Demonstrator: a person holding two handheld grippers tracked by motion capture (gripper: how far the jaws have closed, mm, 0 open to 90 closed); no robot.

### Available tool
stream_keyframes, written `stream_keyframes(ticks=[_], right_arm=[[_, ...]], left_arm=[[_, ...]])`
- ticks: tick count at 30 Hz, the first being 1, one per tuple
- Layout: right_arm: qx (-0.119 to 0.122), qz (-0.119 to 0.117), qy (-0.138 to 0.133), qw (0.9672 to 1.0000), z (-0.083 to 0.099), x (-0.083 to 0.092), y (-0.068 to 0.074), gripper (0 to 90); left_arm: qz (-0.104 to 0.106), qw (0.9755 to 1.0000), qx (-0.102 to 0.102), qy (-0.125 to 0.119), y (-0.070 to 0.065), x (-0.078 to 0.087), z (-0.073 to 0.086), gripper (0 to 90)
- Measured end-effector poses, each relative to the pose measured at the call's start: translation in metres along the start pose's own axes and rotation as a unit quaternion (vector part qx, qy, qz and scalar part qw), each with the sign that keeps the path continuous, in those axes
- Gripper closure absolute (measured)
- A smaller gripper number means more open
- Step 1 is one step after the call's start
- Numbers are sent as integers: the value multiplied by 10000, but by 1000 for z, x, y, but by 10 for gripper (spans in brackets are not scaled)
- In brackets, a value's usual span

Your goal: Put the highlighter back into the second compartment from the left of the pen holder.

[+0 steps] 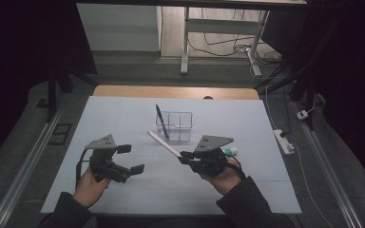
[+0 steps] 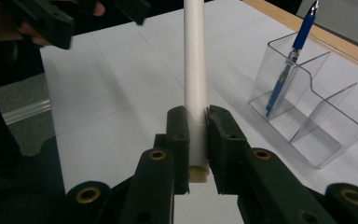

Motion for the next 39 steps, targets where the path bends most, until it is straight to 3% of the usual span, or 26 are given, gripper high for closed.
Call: stream_keyframes(ticks=[5, 10, 14, 20, 26, 28, 35, 39], right_arm=[[-35, 57, -117, 9999, 4, 12, 3, 790], [-26, 88, -187, 9998, 5, 18, 5, 790], [1, 73, -227, 9997, 6, 20, 7, 790], [45, 81, -267, 9996, 5, 21, 9, 790], [89, 68, -273, 9996, 5, 21, 10, 790], [111, 59, -278, 9995, 5, 21, 11, 790], [189, 5, -280, 9994, 5, 19, 13, 790], [286, 26, -208, 9994, 6, 17, 13, 788]], left_arm=[[395, 9992, 41, -86, -4, -17, -17, 0], [788, 9967, 56, -175, -6, -30, -30, 1], [1040, 9941, 122, -282, -6, -35, -39, 71], [1556, 9869, 225, -359, -5, -37, -45, 354], [1858, 9813, 394, -318, -4, -38, -46, 513], [1997, 9783, 449, -337, -3, -38, -46, 565], [2257, 9716, 607, -358, -2, -38, -46, 719], [2525, 9636, 811, -354, -1, -39, -46, 770]])
Point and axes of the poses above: each handheld gripper's, and its own axes: x roughly backward along the jaws, z roughly out of its underside, y roughly to its left, the point moved 3 cm from there along -x, roughly forward along the jaws, and after that the axes turned 6 degrees about x, right-handed, at the moved point
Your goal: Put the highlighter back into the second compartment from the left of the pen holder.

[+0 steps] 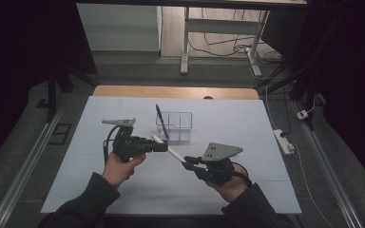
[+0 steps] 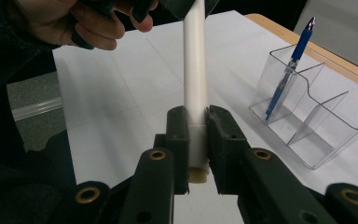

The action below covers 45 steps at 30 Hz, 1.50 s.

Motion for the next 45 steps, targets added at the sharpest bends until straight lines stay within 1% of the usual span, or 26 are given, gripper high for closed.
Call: stream_keyframes(ticks=[2, 4, 5, 6, 8, 10, 12, 13, 15, 18, 20, 21, 24, 26, 27, 29, 32, 36, 38, 40, 42, 45], right_arm=[[39, 6, 36, 10000, 1, -2, 0, 785], [-1, -41, 59, 10000, 2, -3, -1, 776], [-32, -43, 47, 10000, 3, -4, -1, 760], [-59, -75, 62, 9999, 3, -4, -2, 708], [-114, -77, 76, 9999, 3, -5, -3, 655], [-191, -124, 137, 9996, 4, -5, -3, 581], [-262, -92, 218, 9994, 5, -5, -4, 530], [-306, -84, 248, 9992, 6, -5, -5, 499], [-465, -113, 301, 9984, 8, -4, -7, 451], [-623, -153, 359, 9973, 11, -2, -10, 361], [-729, -156, 339, 9966, 14, 1, -12, 324], [-796, -159, 326, 9962, 15, 2, -12, 288], [-949, -156, 382, 9946, 20, 6, -15, 213], [-1004, -101, 391, 9941, 24, 8, -16, 165], [-998, -79, 470, 9939, 26, 10, -16, 146], [-1012, -5, 494, 9936, 30, 12, -17, 128], [-1126, 35, 550, 9921, 37, 16, -19, 95], [-1239, 146, 732, 9895, 48, 22, -21, 55], [-1332, 216, 795, 9877, 54, 24, -22, 36], [-1388, 266, 845, 9863, 60, 28, -22, 27], [-1423, 287, 866, 9856, 65, 32, -23, 27], [-1457, 387, 854, 9849, 71, 38, -23, 17]], left_arm=[[-63, 10000, 35, 35, 0, 0, 0, 778], [-126, 9999, 33, 55, -1, 0, 0, 780], [-199, 9998, 7, 67, -1, 0, 0, 780], [-266, 9996, -39, 74, -2, 1, 0, 781], [-359, 9993, -70, 71, -2, 2, -2, 781], [-449, 9989, -122, 65, -2, 4, -3, 781], [-653, 9975, -230, 119, -3, 6, -5, 781], [-722, 9969, -279, 150, -3, 6, -6, 781], [-834, 9959, -335, 140, -3, 7, -8, 781], [-1006, 9938, -442, 176, -4, 8, -11, 781], [-1108, 9923, -515, 204, -4, 8, -14, 782], [-1146, 9917, -548, 208, -4, 8, -16, 782], [-1287, 9893, -647, 236, -4, 7, -20, 781], [-1423, 9867, -729, 288, -4, 6, -24, 781], [-1461, 9859, -757, 309, -4, 6, -26, 781], [-1556, 9837, -824, 358, -4, 5, -31, 781], [-1710, 9801, -921, 416, -5, 3, -38, 781], [-1882, 9754, -1045, 471, -5, 2, -46, 781], [-1930, 9740, -1085, 473, -4, 3, -50, 781], [-2015, 9718, -1133, 469, -4, 3, -54, 781], [-2082, 9702, -1155, 460, -4, 3, -58, 781], [-2238, 9657, -1222, 489, -2, 3, -64, 781]])
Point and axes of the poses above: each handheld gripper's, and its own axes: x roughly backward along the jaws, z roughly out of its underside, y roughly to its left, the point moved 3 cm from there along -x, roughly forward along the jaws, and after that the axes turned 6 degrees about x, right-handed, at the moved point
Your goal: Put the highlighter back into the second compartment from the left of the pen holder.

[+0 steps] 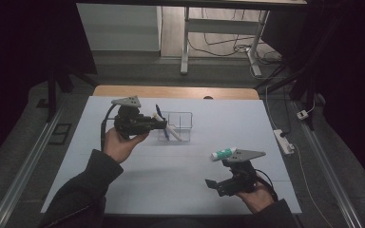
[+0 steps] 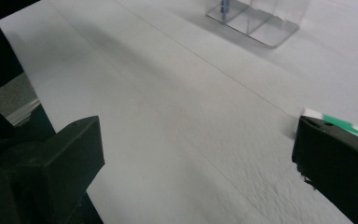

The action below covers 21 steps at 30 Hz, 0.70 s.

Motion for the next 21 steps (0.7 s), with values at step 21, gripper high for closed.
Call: stream_keyframes(ticks=[21], right_arm=[[-275, 785, 292, 9961, 49, 38, -4, 0]], left_arm=[[-884, 9950, -335, 334, 24, -27, -36, 781]])
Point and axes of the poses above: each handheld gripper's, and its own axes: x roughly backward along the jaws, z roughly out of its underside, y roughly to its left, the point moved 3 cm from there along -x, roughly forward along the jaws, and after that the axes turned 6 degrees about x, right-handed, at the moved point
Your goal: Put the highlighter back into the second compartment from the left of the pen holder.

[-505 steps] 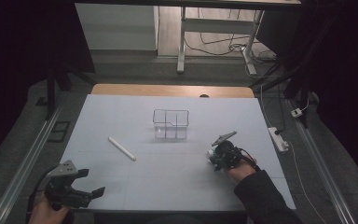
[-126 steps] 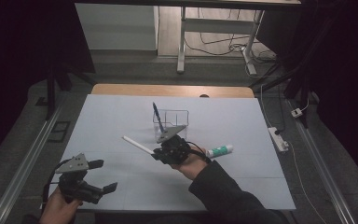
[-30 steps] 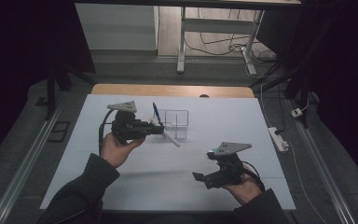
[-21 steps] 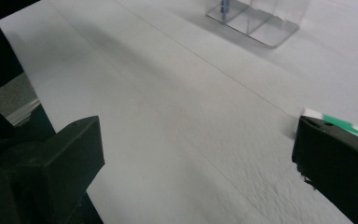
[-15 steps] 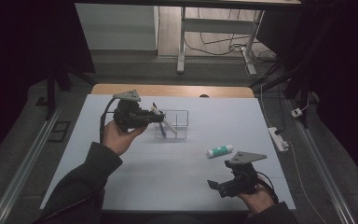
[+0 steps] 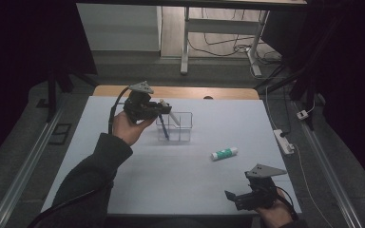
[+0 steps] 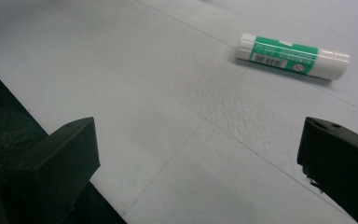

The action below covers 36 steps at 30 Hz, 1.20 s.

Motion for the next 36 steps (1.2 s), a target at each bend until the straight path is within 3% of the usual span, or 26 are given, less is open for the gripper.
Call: stream_keyframes(ticks=[10, 28, 36], right_arm=[[-86, -41, -11, 10000, 4, 5, -2, 0], [-56, -158, 102, 9998, 4, 2, -2, 0], [-55, -194, 136, 9997, 4, 2, -2, 0]], left_arm=[[-509, 9980, -146, 357, 9, -28, -6, 780], [-604, 9941, 37, 896, 23, -64, 16, 778], [-574, 9948, 46, 839, 23, -66, 18, 741]])
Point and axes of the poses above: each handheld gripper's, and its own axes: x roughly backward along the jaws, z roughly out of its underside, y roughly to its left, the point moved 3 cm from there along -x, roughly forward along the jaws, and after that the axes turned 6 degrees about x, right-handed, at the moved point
